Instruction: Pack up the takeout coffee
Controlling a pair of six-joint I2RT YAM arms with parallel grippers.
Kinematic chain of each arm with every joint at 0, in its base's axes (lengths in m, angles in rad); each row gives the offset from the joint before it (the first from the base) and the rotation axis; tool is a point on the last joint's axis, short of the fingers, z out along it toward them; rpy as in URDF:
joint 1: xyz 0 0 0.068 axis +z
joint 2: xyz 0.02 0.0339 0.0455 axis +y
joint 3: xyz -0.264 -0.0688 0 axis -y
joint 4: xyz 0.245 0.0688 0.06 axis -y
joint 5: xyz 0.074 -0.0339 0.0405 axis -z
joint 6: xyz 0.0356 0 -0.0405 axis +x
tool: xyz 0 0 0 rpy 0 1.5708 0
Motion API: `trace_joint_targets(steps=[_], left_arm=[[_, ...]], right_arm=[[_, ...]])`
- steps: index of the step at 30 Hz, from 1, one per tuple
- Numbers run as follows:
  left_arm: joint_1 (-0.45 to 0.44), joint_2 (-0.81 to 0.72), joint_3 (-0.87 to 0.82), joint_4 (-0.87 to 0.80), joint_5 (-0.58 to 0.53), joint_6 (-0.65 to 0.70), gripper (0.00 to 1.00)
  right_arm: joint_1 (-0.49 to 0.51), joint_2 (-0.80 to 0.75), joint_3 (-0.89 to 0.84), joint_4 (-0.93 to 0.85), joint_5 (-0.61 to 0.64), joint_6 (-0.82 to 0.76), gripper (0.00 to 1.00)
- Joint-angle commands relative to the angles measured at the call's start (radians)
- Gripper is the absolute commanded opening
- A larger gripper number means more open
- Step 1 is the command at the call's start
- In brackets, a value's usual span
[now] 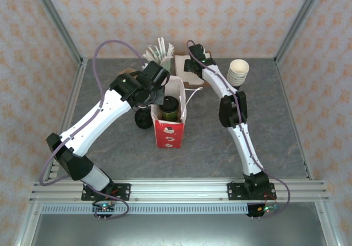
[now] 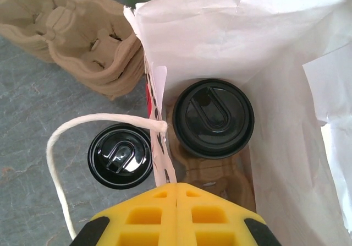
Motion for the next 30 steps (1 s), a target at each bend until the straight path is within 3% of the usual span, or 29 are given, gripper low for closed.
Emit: trace_joint_targets(steps=[1,8,14,30], left_arm=[[0.007,-0.029,-0.028,0.021,-0.002,-0.025,0.0],[0.007,-0.032,-0.044,0.043,0.024,-0.028,0.0],[0.007,-0.038,-0.034,0.04,0.013,-0.022,0.0],[0.007,-0.051,-0.044,0.041,0.016,-0.016,0.0]], right_arm=[[0.007,0.034,0.033,-0.001,0.052,0.005,0.78],[0.007,0.05,0.029,-0.005,0.082,0.026,0.75],[0.006,0.046,0.04,-0.002,0.072,0.03,0.64],[0.008,-0.083,0.05,0.013,0.019,0.023,0.16]])
